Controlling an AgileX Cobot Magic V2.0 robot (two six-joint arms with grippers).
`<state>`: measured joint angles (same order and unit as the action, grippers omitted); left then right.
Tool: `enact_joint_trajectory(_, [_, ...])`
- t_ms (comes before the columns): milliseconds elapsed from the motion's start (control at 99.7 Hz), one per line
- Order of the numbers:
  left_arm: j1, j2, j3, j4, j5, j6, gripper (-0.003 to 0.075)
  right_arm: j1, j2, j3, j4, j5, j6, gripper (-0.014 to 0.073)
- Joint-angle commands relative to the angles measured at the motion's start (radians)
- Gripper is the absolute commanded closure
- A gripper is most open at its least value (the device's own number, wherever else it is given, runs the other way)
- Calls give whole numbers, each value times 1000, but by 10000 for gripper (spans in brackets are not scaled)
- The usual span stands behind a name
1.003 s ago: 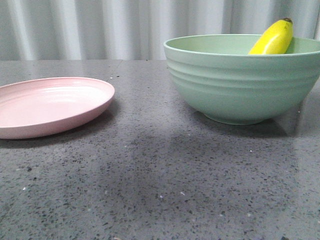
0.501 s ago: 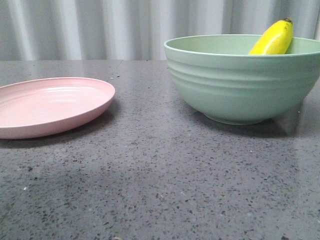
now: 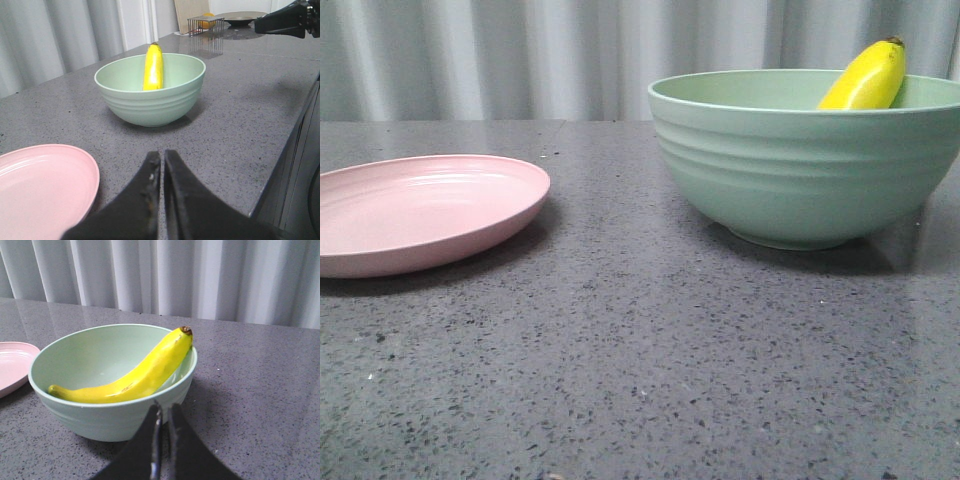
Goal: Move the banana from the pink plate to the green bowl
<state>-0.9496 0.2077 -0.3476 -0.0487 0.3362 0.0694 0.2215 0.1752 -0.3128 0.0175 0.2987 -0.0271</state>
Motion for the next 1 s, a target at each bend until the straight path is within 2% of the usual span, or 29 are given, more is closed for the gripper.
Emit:
enact_joint_trajectory(0, [-4, -6, -16, -9, -91, -10, 741, -2, -28, -4, -10, -90, -8, 657])
enact_joint_trajectory(702, [0, -6, 22, -6, -110, -10, 741, -2, -37, 13, -10, -87, -8, 657])
enact_joint_trajectory(822, [57, -6, 58, 26, -231, -10, 741, -2, -37, 13, -10, -87, -8, 657])
enact_joint_trajectory(993, [252, -6, 155, 26, -521, -10, 741, -2, -37, 13, -10, -87, -8, 657])
